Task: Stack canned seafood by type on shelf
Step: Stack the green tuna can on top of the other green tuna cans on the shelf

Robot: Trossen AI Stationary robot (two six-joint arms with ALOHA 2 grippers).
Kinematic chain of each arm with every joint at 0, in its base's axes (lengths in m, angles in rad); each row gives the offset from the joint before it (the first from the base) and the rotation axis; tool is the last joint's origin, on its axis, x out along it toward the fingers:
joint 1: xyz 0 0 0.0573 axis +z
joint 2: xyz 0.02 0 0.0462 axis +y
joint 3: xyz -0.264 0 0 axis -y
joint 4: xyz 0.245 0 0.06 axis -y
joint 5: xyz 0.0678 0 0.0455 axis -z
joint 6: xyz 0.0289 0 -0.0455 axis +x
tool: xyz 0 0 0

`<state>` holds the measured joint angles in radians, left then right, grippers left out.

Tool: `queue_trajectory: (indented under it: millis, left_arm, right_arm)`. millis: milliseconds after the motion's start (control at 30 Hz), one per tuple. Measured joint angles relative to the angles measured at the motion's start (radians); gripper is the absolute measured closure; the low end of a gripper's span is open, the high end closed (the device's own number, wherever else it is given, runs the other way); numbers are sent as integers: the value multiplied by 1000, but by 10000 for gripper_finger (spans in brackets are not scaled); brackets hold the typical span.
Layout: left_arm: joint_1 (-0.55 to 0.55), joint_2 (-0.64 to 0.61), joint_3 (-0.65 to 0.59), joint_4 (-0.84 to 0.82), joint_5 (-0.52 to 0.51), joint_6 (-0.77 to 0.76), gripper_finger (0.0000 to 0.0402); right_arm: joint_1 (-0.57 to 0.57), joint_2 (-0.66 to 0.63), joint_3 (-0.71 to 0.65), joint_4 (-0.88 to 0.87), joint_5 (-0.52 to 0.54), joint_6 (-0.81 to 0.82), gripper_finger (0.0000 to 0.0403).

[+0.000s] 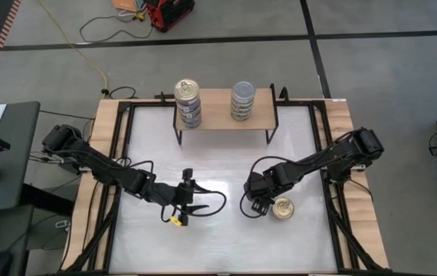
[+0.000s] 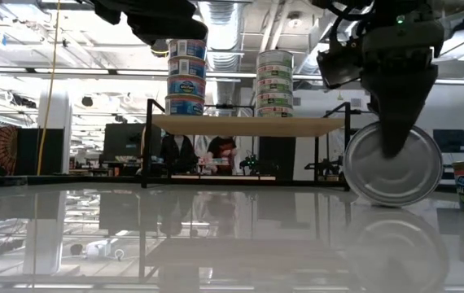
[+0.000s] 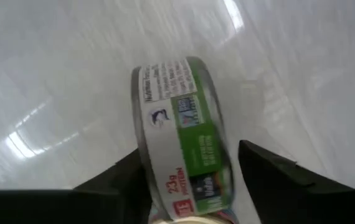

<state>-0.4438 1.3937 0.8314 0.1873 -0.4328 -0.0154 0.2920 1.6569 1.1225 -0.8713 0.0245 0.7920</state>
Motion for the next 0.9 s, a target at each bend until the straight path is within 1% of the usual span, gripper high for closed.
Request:
queue_trajectory:
  millis: [100,133,300,400,467,600,633,700,833,900]
  left_arm:
    - [0,0,0,3,-19,0,187]
    - [0,0,0,3,-26,0,187]
    - [0,0,0,4,-32,0,187]
    - [0,0,0,6,-36,13,187]
    - [0,0,0,12,-44,33,187]
    - [0,0,0,32,-34,91,187]
    - [1,0,0,48,-8,109,187]
    - [1,0,0,89,74,156,187]
    - [0,0,1,189,231,261,187]
    - [0,0,1,215,259,313,187]
  right_arm:
    - [0,0,0,4,0,-36,235]
    - [0,0,0,5,1,-53,248]
    - [-1,0,1,23,-1,-94,248]
    - [-10,-15,25,-34,-12,-119,248]
    - [-19,-54,50,-61,-7,-142,248]
    - [-62,-164,87,-51,1,-181,248]
    - [-79,-191,92,-49,5,-189,248]
    - [-120,-250,94,-37,28,-199,248]
    - [-216,-352,94,57,36,-226,248]
    - [-267,-396,94,112,25,-245,248]
